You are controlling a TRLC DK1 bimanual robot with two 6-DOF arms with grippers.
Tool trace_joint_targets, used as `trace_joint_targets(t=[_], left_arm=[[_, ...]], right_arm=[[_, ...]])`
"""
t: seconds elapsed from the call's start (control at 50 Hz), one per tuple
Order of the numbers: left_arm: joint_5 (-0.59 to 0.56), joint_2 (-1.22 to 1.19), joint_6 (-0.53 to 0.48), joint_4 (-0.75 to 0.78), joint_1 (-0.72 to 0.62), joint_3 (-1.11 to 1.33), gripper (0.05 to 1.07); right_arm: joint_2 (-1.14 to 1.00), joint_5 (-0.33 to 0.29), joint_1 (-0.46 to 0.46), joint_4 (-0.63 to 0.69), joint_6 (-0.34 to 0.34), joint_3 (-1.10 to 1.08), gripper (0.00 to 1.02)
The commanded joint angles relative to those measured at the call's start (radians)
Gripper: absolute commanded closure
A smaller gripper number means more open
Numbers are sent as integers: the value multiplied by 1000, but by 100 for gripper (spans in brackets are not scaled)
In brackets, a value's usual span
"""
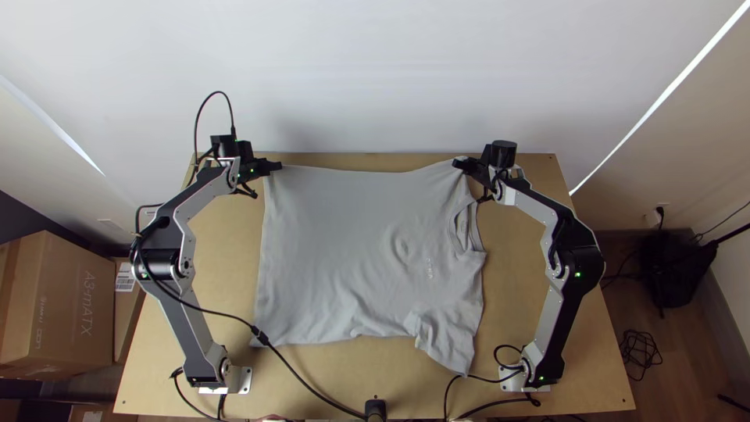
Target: Fold the t-shirt
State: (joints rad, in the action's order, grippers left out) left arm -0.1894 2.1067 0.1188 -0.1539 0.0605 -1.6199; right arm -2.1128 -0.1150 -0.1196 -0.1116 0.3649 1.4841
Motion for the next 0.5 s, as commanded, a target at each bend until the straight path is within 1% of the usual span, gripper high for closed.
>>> trace_joint_targets(t=[0.0, 0.02, 0.04, 0.06, 0.08, 0.12, 0.14, 0.16, 0.18, 0.2, 0.28, 0.4, 0.46, 0.48], left_arm=[[27, 61, -16, -6, -4, -84, 104], [41, 68, -25, -4, -7, -92, 102], [54, 75, -42, -6, -11, -101, 96], [65, 81, -54, -12, -13, -110, 85], [74, 85, -59, -16, -14, -120, 70], [77, 90, -61, -33, -21, -136, 35], [80, 90, -61, -47, -22, -146, 21], [88, 91, -62, -61, -25, -158, 13], [96, 96, -65, -78, -30, -176, 10], [97, 98, -65, -95, -31, -195, 10], [97, 90, -59, -125, -31, -233, 10], [97, 44, -47, -138, -27, -252, 10], [96, 12, -42, -177, -22, -267, 10], [96, 3, -42, -193, -21, -271, 10]], right_arm=[[-55, 32, 24, 27, -7, 93, 100], [-61, 41, 26, 27, -14, 104, 99], [-64, 51, 28, 29, -15, 110, 92], [-64, 57, 29, 32, -15, 113, 82], [-65, 58, 31, 39, -15, 119, 70], [-69, 61, 34, 75, -15, 140, 50], [-73, 61, 35, 96, -14, 156, 40], [-78, 60, 38, 112, -12, 173, 26], [-84, 60, 44, 138, -9, 193, 5], [-85, 60, 47, 161, -7, 209, 2], [-78, 60, 60, 197, 0, 237, 3], [-15, 60, 92, 210, 68, 222, 3], [25, 58, 107, 262, 106, 225, 3], [37, 58, 112, 283, 109, 228, 3]])
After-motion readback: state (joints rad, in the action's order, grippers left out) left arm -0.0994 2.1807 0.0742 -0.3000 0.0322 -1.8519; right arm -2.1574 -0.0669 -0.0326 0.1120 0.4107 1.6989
